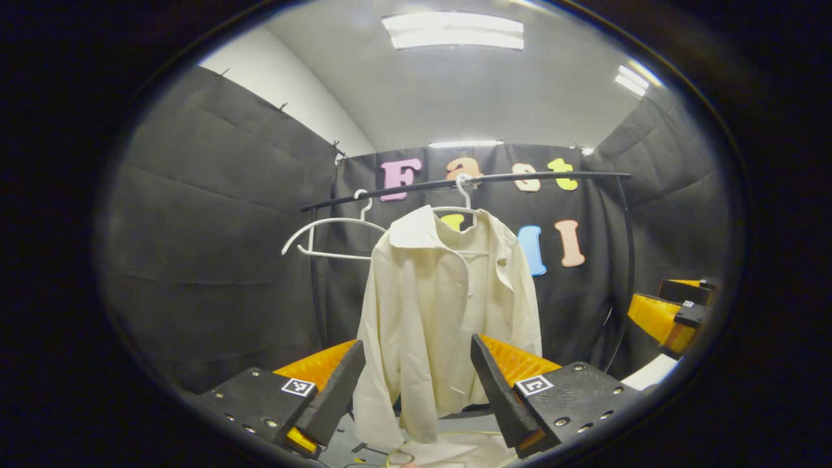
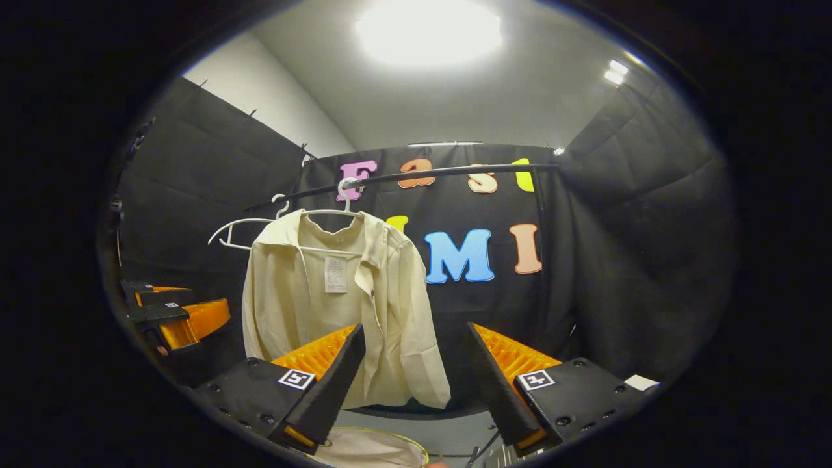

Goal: Grasp the clothes on the hanger with both hands and then place them into the laundry hamper below.

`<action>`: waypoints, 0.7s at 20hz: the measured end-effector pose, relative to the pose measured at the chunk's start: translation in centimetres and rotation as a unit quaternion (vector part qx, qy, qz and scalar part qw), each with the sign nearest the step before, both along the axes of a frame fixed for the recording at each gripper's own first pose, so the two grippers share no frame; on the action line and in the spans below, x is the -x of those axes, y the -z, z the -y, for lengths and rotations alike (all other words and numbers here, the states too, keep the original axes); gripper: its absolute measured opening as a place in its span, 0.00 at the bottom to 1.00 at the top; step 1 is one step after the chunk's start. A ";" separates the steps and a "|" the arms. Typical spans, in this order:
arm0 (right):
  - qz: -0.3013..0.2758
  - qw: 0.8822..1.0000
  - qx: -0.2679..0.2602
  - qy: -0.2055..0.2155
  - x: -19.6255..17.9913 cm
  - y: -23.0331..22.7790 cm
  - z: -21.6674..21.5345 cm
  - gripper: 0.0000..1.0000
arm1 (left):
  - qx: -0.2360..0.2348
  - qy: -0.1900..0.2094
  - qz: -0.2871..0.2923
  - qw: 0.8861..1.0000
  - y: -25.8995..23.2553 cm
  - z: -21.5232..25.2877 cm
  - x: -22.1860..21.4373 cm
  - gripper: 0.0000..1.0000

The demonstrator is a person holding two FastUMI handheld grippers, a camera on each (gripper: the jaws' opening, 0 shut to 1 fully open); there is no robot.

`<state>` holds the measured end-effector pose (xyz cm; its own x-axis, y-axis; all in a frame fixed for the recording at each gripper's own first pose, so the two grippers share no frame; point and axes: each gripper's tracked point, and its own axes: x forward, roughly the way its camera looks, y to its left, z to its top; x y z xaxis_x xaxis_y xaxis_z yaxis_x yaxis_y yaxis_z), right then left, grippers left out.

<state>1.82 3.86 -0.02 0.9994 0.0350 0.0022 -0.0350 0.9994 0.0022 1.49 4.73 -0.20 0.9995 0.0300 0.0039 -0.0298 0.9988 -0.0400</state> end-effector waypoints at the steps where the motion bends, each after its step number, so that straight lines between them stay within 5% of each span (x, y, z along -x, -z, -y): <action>1: -0.001 1.000 0.001 0.000 -0.3 0.0 0.0 0.98 | -0.001 0.002 0.002 1.000 -0.2 0.0 0.0 0.95; 8: 0.008 1.000 -0.010 0.000 -3.1 -1.4 -0.7 0.97 | 0.003 0.001 0.021 1.000 -1.4 0.3 -1.1 0.95; 14: 0.026 0.998 -0.006 -0.061 -7.4 -2.0 -2.0 0.97 | 0.001 -0.036 0.025 0.999 -1.8 1.9 -4.8 0.95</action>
